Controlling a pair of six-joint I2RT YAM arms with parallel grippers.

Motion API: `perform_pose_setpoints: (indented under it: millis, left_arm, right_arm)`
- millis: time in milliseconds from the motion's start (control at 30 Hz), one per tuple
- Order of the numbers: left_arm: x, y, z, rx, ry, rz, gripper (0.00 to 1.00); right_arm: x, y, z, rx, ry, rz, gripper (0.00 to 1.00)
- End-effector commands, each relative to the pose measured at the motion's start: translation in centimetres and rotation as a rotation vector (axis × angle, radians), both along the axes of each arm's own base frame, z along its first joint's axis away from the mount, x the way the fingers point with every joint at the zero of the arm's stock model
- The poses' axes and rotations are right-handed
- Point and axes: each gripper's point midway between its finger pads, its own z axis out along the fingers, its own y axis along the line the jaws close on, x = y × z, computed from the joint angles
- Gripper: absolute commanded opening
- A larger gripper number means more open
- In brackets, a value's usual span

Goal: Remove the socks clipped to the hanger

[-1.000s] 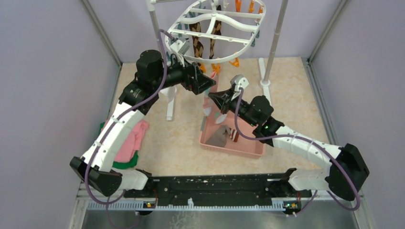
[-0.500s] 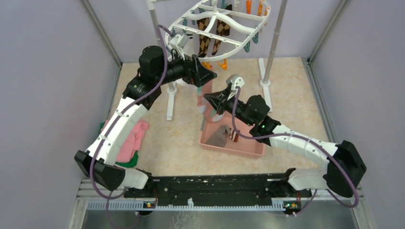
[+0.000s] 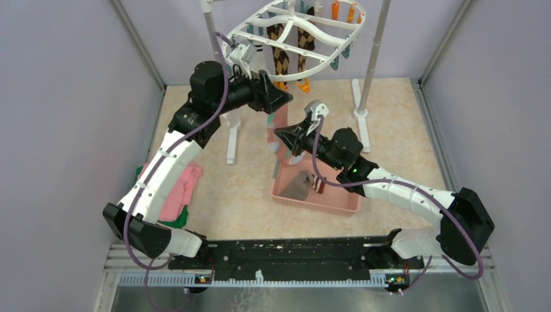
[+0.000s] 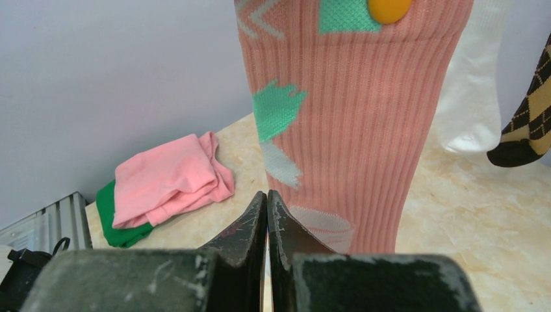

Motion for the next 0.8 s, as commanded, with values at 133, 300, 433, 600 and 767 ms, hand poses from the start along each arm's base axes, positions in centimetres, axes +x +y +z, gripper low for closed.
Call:
perform_pose_setpoints:
  millis: [133,300,433,600,767]
  left_arm:
    - [1.3,1.1,3.6,-0.059,-0.077,0.075,0.68]
    - [1.6,1.4,3.5,-0.091,-0.033,0.069,0.52]
    - [1.3,1.7,3.7,-0.108,-0.015,0.063,0.46]
    - [1.3,1.5,3.3,-0.110,0.002,0.044,0.62]
    - [1.8,1.7,3.8,-0.115,-0.005,0.025,0.67]
  right_arm:
    - [-0.7,0.7,2.6,0.059,-0.025,0.037,0.00]
    - [-0.3,0.7,1.8,0.041,-0.010,0.023,0.17]
    - [0.2,0.3,1.0,0.022,-0.012,-0.012,0.33]
    - [0.9,0.2,0.7,0.007,-0.020,-0.045,0.44]
    - [1.5,0.7,0.7,0.001,-0.023,-0.052,0.46]
